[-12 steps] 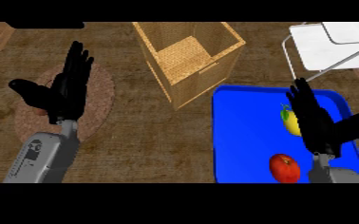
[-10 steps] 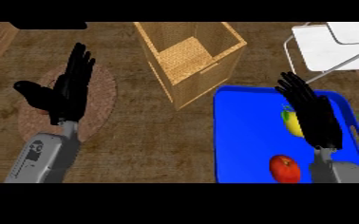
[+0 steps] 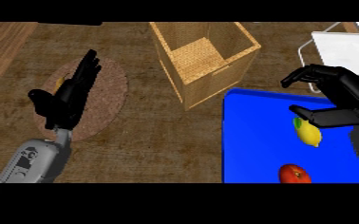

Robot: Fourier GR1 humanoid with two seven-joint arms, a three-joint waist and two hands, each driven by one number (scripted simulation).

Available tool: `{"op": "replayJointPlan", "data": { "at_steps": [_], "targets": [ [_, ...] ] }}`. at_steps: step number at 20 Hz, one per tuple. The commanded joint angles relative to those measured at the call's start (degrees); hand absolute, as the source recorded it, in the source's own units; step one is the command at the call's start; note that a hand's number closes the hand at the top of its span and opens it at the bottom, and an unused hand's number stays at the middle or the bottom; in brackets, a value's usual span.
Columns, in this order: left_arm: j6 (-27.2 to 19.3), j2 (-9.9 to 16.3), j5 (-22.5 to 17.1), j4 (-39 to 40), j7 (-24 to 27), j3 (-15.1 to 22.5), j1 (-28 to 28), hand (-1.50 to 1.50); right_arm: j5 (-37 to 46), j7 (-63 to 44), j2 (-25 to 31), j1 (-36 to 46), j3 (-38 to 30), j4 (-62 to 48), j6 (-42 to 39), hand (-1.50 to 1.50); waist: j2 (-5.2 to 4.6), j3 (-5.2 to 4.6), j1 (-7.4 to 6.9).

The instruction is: Pick the lemon from the tray and place it in the tiered shelf

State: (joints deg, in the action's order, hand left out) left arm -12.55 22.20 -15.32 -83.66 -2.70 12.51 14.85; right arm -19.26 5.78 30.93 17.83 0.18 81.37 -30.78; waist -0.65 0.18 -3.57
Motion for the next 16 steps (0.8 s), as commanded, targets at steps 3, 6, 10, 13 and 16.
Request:
{"op": "replayJointPlan", "data": {
  "at_steps": [3, 6, 10, 13, 16],
  "targets": [
    [2.6, 2.5, -0.2, -2.4, 0.3, 0.0, -2.7, 0.00, -1.2, 12.7, 12.3, 0.9, -0.4, -9.1, -26.0, -1.50, -0.17, 0.18, 0.15],
    [3.7, 4.0, -0.7, -5.4, -1.1, -0.2, -4.3, 0.00, 3.3, 20.3, 15.3, 1.7, -1.2, -13.2, -32.0, -1.50, 0.01, 0.25, 0.03],
    [2.0, 2.2, -0.1, -5.2, -1.8, 0.4, -5.2, 0.00, 10.3, 26.0, 19.2, 3.3, -0.4, -11.2, -31.2, -1.50, 0.08, 0.24, 1.19],
    [4.2, 3.3, -0.7, -5.1, 0.9, -0.6, -7.0, 0.00, 14.6, 27.3, 21.5, 7.2, 0.4, -10.2, -27.2, -1.50, -0.05, 0.15, 0.55],
    [2.4, 1.9, 0.3, -5.7, -1.3, 0.5, -5.7, 0.00, 19.9, 30.3, 24.3, 7.6, 3.6, -6.6, -24.6, -1.50, 0.01, 0.13, 1.31]
  ]
}}
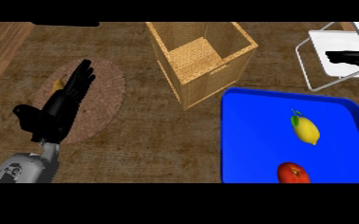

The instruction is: Pick the lemon from the tray and place it in the tiered shelf

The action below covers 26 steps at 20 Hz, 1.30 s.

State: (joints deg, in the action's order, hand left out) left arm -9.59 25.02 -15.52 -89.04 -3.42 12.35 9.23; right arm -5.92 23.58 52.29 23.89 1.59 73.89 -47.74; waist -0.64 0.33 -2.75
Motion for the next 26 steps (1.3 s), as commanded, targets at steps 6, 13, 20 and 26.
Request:
{"op": "replayJointPlan", "data": {
  "at_steps": [6, 13, 20, 26],
  "targets": [
    [0.9, 0.8, -0.6, -0.2, -0.9, -2.3, 0.5, 0.00, 13.6, 19.0, 4.8, 0.5, 10.1, 1.0, -2.0, -1.50, 0.08, -0.18, 1.04],
    [0.8, 1.0, 1.0, -2.9, -2.0, -2.4, -1.9, 0.00, 25.4, 23.1, 3.5, 1.6, 19.0, -0.2, 12.3, -1.50, 0.30, -0.25, 1.33],
    [1.7, -0.6, 1.7, -4.2, -2.8, -3.6, -3.3, 0.00, 31.3, 25.1, 1.8, 2.9, 21.9, -3.9, 16.9, -1.50, 0.54, -0.33, 2.08],
    [2.4, -3.0, 3.6, -2.5, 0.3, -3.9, -5.3, 0.00, 38.3, 25.0, -0.2, 3.6, 24.5, -7.0, 20.8, -1.50, 0.48, -0.34, 2.11]
  ]
}}
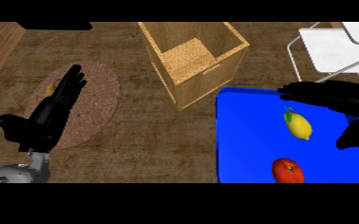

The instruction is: Pick the lemon from the tray and place it in the tiered shelf

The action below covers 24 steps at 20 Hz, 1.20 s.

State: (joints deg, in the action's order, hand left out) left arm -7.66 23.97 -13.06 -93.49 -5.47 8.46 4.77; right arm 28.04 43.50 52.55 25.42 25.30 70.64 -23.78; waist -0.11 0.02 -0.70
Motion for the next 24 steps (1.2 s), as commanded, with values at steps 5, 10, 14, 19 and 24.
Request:
{"op": "replayJointPlan", "data": {
  "at_steps": [5, 10, 14, 19, 24],
  "targets": [
    [2.6, 1.7, -0.2, -2.1, -1.8, -3.5, -2.2, 0.00, 6.3, 1.3, 2.3, -0.2, 2.9, 1.7, -5.9, -1.50, 0.21, -0.05, 0.39],
    [4.3, 0.1, 0.5, -1.3, -1.3, -4.9, -1.5, 0.00, 10.8, 1.2, -0.7, 1.5, 2.0, -0.5, -5.5, -1.50, 0.13, -0.04, 0.46],
    [4.9, -2.2, 2.2, 0.3, 2.3, -4.7, -2.2, 0.00, 16.6, -2.8, -3.0, 1.3, 1.9, 0.4, -1.2, -1.50, 0.16, -0.04, 0.43],
    [3.6, -4.7, 4.5, -0.1, -2.3, -3.6, 0.4, 0.00, 22.6, -4.1, -5.4, 1.6, 0.8, -2.7, 0.4, -1.50, 0.11, -0.03, 0.58],
    [3.9, -5.6, 5.4, 2.4, -3.4, -5.5, 4.1, 0.00, 27.2, -1.8, -8.6, 3.5, 0.3, -9.5, 0.4, -1.50, -0.01, -0.02, 0.39]
  ]
}}
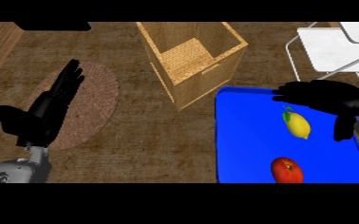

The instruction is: Pick the lemon from the tray and place it in the tiered shelf

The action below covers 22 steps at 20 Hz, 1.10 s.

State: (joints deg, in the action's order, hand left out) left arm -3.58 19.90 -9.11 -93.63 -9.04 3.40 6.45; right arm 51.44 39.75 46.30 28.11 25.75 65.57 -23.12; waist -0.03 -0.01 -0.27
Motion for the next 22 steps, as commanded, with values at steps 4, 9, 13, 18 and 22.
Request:
{"op": "replayJointPlan", "data": {
  "at_steps": [4, 9, 13, 18, 22],
  "targets": [
    [4.0, 0.2, 0.2, 0.1, 3.4, -2.8, -4.2, 0.00, 5.8, 0.8, -4.7, 2.6, -1.4, -5.3, -2.3, -1.50, -0.03, 0.00, -0.30],
    [4.4, -0.9, 1.4, -1.8, 1.0, -3.3, -3.9, 0.00, 9.9, 3.0, -6.9, 1.8, -2.2, -8.1, -0.3, -1.50, -0.02, 0.01, -0.17],
    [3.6, -2.3, 3.2, -2.3, -1.7, -3.1, -1.6, 0.00, 12.4, 4.1, -7.7, -0.4, -3.3, -10.5, 1.8, -1.50, 0.03, 0.01, 0.11],
    [2.5, -3.9, 4.9, -1.7, -1.6, -2.8, -1.5, 0.00, 15.3, 5.5, -10.8, -0.5, -2.2, -15.8, 5.4, -1.50, -0.02, 0.02, 0.10],
    [4.2, -4.0, 3.8, -2.7, -0.1, -3.5, -3.4, 0.00, 16.8, 8.7, -11.0, 0.2, -2.8, -22.4, 8.2, -1.50, -0.10, 0.04, -0.34]
  ]
}}
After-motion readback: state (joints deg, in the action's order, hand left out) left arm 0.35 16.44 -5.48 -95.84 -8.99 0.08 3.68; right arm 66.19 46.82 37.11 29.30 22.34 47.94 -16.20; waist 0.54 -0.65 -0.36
